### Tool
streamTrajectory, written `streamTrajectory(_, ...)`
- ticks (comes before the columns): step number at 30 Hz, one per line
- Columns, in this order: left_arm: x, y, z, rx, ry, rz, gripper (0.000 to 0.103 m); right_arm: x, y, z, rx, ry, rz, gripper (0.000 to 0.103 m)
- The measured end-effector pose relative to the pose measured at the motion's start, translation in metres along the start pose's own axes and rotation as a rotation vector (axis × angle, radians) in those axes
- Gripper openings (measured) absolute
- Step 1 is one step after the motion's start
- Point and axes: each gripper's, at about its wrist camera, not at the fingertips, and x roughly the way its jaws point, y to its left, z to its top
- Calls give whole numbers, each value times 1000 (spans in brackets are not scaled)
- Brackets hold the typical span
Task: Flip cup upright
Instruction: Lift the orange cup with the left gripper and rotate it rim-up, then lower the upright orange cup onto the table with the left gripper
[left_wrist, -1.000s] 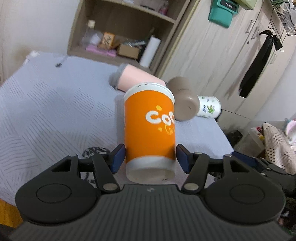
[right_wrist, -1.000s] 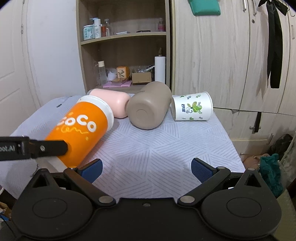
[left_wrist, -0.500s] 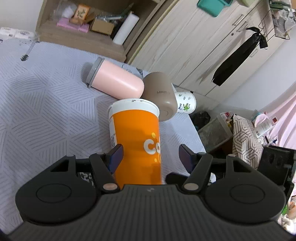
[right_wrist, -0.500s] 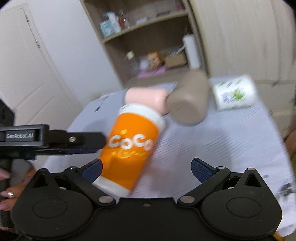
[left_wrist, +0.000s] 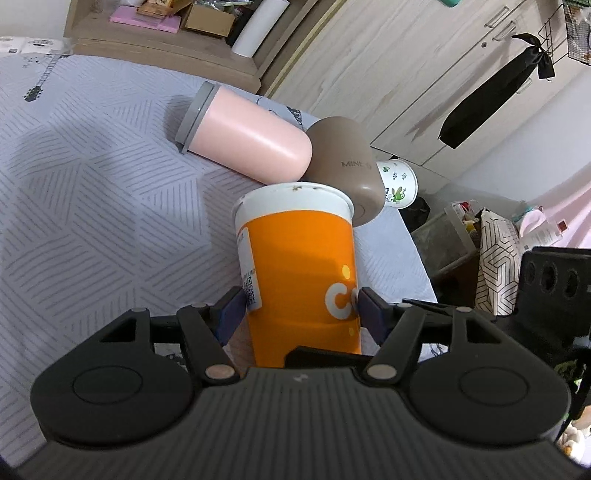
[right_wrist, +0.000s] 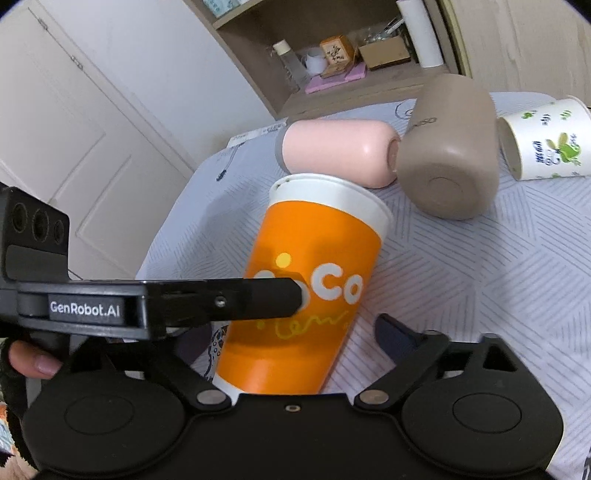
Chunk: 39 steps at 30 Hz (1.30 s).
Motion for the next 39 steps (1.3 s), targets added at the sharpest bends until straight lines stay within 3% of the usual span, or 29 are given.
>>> streamTrajectory(5,-1,-3,-3,43,-16,1,66,8,1,5,-13,17,0,84)
streamTrajectory(12,-13,-14,-13,122,-54,17,66,1,0,0,-66,2,10,83)
streamTrajectory(18,-29,-20,-24,161,-91,24,66,-6,16,-7,-185,-22,-33,83)
streamTrajectory(26,-51,-25,-43,251,-184,27,65,-17,42,-21,-382,-94,-103,83)
streamTrajectory(33,-61,-24,-47,254,-226,4,63,-13,55,-26,-498,-163,-203,81)
streamTrajectory(39,-64,-27,-47,314,-303,5,62,-11,57,-24,-555,-253,-216,79)
